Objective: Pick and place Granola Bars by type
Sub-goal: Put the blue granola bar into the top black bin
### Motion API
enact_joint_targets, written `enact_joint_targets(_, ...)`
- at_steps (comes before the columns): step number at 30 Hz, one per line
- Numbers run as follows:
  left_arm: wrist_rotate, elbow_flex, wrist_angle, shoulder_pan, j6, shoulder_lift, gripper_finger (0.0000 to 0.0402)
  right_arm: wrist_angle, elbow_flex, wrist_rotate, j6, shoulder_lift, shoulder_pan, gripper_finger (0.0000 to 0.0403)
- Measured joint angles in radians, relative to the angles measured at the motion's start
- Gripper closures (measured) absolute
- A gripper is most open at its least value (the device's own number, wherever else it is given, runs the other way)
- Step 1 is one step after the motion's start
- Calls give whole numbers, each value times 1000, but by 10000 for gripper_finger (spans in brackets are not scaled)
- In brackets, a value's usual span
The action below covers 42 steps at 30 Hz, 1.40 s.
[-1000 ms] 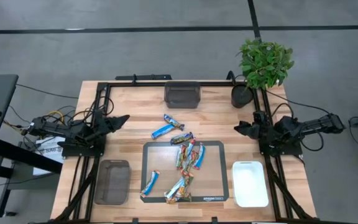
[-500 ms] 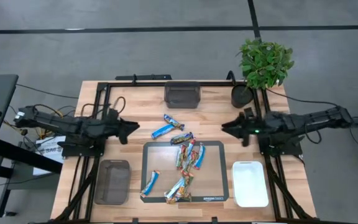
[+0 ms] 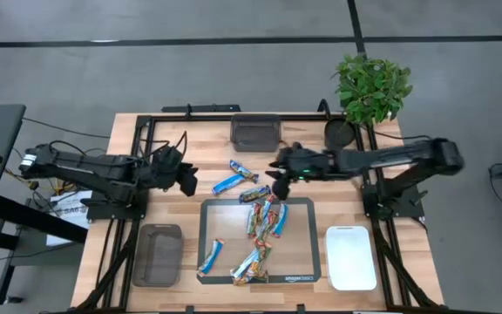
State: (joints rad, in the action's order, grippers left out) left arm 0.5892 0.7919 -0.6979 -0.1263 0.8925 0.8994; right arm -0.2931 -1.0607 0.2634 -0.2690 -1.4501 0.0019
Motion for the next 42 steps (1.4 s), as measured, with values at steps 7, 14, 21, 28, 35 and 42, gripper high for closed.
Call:
enact_joint_targets(7, -1, 0, -5, 49, 1, 0, 292, -238, -244, -3, 69, -255, -36, 274)
enact_joint_targets(14, -8, 0, -22, 65, 1, 0, 292, -282, -356, -99, 160, -428, -65, 274)
enact_joint_targets(21, -39, 0, -46, 65, 1, 0, 292, -280, -391, -116, 164, -532, -92, 274)
enact_joint_targets(28, -62, 0, -56, 65, -10, 0, 292, -288, -418, -181, 191, -603, -111, 262)
enact_joint_targets(35, -63, 0, -56, 65, -11, 0, 292, -264, -418, -157, 191, -622, -112, 193)
enact_joint_targets(42, -65, 0, -56, 65, -20, 0, 292, -235, -417, -156, 192, -650, -132, 164)
